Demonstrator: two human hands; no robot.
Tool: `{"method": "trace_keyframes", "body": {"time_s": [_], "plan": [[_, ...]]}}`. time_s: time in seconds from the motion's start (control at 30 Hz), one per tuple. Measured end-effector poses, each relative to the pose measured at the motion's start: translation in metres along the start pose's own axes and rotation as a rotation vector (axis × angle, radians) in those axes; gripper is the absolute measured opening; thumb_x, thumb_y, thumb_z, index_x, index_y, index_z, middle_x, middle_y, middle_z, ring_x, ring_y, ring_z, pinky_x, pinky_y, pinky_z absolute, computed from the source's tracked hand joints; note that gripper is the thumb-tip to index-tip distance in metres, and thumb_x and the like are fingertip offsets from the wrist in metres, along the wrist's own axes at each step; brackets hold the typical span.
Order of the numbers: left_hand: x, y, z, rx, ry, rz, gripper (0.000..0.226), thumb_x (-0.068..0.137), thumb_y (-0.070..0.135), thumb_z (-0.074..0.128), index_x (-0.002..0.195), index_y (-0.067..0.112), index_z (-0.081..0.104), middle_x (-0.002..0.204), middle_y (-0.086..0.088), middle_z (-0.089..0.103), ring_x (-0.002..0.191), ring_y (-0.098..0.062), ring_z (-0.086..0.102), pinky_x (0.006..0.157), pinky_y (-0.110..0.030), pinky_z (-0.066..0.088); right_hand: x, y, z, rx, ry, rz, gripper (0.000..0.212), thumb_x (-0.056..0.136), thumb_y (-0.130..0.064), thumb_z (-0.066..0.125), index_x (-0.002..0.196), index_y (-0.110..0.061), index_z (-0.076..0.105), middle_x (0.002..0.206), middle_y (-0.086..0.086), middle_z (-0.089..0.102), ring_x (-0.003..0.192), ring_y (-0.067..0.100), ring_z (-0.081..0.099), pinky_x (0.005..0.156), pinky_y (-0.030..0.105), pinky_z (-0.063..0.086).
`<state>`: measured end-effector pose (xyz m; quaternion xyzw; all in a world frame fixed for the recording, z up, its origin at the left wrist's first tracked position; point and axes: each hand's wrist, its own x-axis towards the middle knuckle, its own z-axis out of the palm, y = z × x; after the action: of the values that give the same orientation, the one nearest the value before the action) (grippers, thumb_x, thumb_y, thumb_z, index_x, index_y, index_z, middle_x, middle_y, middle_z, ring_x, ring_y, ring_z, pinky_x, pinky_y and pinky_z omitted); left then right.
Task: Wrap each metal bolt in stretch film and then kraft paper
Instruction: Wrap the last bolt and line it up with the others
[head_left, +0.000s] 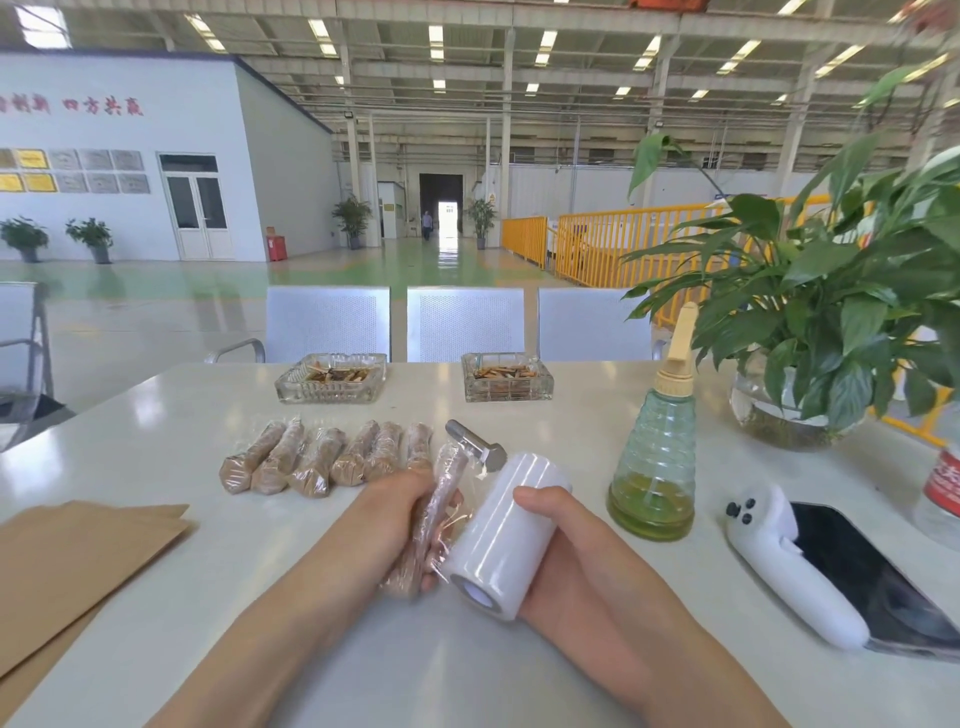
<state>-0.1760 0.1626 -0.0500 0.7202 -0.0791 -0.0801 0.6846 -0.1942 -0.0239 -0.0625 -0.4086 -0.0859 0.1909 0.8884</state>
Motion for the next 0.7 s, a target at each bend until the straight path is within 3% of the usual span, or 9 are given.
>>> {"method": "trace_keyframes", "body": {"time_s": [0.07, 0.17, 0.23, 0.33, 0.47, 0.53, 0.6, 0.7], "plan": [[0.002, 0.003, -0.005, -0.103, -0.066, -0.020, 0.033, 0.106, 0.004, 0.035, 0.089, -0.008, 0.062, 0.071, -0.024, 0.055, 0.048, -0.026, 0.058, 0.041, -0.026, 0.050, 0.001, -0.003, -0.001, 0.008, 0.074, -0.012, 0.041, 0.069, -0.012, 0.082, 0.109, -0.002, 0.079, 0.111, 0.024, 0.074, 0.097, 0.039, 0.075, 0.073, 0.046, 0.062], [-0.004, 0.005, -0.012, -0.106, -0.137, 0.035, 0.021, 0.102, 0.012, 0.057, 0.110, -0.006, 0.064, 0.092, -0.028, 0.067, 0.074, -0.030, 0.069, 0.063, -0.031, 0.058, -0.004, -0.005, -0.002, 0.021, 0.125, -0.019, 0.048, 0.068, -0.015, 0.087, 0.112, 0.002, 0.075, 0.102, 0.025, 0.074, 0.086, 0.039, 0.076, 0.066, 0.045, 0.063], [-0.007, 0.001, -0.018, -0.075, -0.173, 0.040, 0.034, 0.094, 0.016, 0.072, 0.119, -0.004, 0.061, 0.099, -0.033, 0.065, 0.081, -0.035, 0.069, 0.064, -0.033, 0.057, -0.012, -0.006, 0.001, 0.012, 0.102, -0.020, 0.046, 0.076, -0.022, 0.088, 0.114, 0.000, 0.074, 0.108, 0.024, 0.073, 0.094, 0.039, 0.074, 0.073, 0.046, 0.062], [-0.003, 0.002, -0.016, -0.087, -0.109, 0.048, 0.046, 0.086, 0.012, 0.081, 0.122, -0.004, 0.057, 0.089, -0.029, 0.063, 0.078, -0.038, 0.067, 0.054, -0.031, 0.052, -0.020, -0.007, 0.006, -0.002, 0.047, -0.012, 0.048, 0.091, -0.026, 0.076, 0.132, -0.003, 0.063, 0.119, 0.025, 0.070, 0.105, 0.040, 0.070, 0.084, 0.047, 0.059], [-0.004, 0.003, -0.012, 0.033, -0.059, 0.097, 0.044, 0.073, 0.024, 0.085, 0.107, 0.001, 0.069, 0.074, -0.018, 0.061, 0.075, -0.032, 0.063, 0.059, -0.032, 0.047, -0.018, -0.009, 0.011, -0.001, 0.062, 0.005, 0.056, 0.091, -0.030, 0.069, 0.138, -0.004, 0.057, 0.117, 0.022, 0.072, 0.104, 0.038, 0.072, 0.079, 0.046, 0.060], [-0.004, 0.003, -0.012, 0.086, -0.070, 0.105, 0.037, 0.077, 0.029, 0.081, 0.102, 0.003, 0.071, 0.081, -0.015, 0.061, 0.078, -0.027, 0.059, 0.067, -0.035, 0.043, -0.015, -0.008, 0.012, -0.031, 0.098, 0.016, 0.056, 0.089, -0.032, 0.069, 0.137, -0.006, 0.058, 0.120, 0.020, 0.073, 0.109, 0.035, 0.072, 0.084, 0.047, 0.061], [-0.005, 0.001, -0.012, 0.087, -0.091, 0.111, 0.033, 0.087, 0.025, 0.079, 0.106, 0.000, 0.068, 0.090, -0.015, 0.063, 0.082, -0.024, 0.058, 0.075, -0.037, 0.041, -0.016, -0.006, 0.012, -0.092, 0.088, 0.021, 0.052, 0.093, -0.035, 0.067, 0.138, -0.010, 0.059, 0.126, 0.018, 0.071, 0.120, 0.033, 0.068, 0.102, 0.053, 0.055], [-0.006, 0.000, -0.011, 0.056, -0.087, 0.125, 0.024, 0.095, 0.016, 0.069, 0.108, -0.003, 0.063, 0.090, -0.011, 0.065, 0.082, -0.020, 0.063, 0.069, -0.028, 0.050, -0.017, -0.004, 0.011, -0.073, 0.069, 0.015, 0.053, 0.096, -0.036, 0.066, 0.141, -0.009, 0.056, 0.132, 0.020, 0.068, 0.127, 0.035, 0.063, 0.110, 0.055, 0.048]]}}
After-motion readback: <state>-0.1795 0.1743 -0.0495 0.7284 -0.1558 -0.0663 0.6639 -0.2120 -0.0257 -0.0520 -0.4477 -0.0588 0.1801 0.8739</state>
